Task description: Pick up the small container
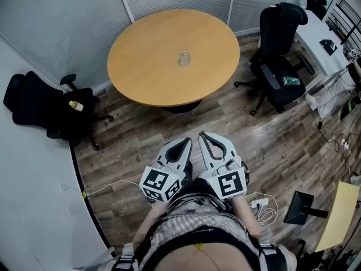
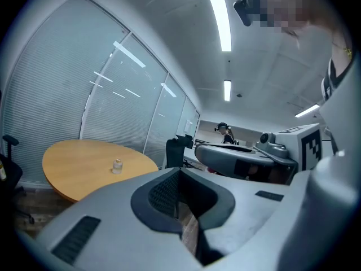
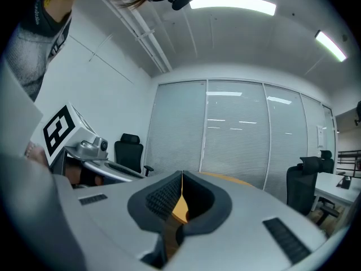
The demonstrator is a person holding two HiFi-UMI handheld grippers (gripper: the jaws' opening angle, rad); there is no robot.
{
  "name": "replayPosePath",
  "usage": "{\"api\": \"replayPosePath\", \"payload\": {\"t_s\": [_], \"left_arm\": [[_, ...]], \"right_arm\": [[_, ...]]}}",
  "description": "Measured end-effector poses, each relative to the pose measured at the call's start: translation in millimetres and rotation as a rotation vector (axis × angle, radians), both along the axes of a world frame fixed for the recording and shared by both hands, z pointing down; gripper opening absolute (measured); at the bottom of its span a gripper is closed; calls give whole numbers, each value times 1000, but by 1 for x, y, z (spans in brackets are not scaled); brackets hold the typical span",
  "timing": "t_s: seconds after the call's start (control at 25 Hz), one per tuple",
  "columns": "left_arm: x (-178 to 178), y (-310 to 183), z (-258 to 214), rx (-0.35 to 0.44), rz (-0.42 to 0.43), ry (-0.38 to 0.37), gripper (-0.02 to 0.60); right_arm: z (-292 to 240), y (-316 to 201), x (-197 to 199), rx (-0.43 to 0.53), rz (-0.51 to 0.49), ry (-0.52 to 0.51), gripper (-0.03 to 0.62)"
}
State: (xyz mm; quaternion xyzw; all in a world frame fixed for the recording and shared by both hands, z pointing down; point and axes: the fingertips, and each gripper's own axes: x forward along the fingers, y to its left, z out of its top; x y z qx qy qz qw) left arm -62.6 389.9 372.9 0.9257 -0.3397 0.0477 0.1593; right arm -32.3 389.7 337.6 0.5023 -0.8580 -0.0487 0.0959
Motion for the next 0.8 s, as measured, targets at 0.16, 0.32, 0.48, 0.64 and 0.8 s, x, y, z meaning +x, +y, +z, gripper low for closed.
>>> {"api": "replayPosePath", "payload": {"t_s": [0.16,0.32,0.48,0.64,0.8], "left_arm": [[-1,-27,-4,16,18,17,3],[2,-61,-2,9,67,24,3],[4,-96,-9,22,112,32,3],[4,-128,-7,20,136,30,3],[-4,-152,-1,4,130,25,3]], "right_arm": [[-2,-24,-4,0,11,-63,20],[-3,-55,-6,2,31,-89,20],[-7,-87,-10,9,51,-86,20],[-2,-116,-10,-18,65,-126,20],[1,-143,-15,-34,67,-137,20]]}}
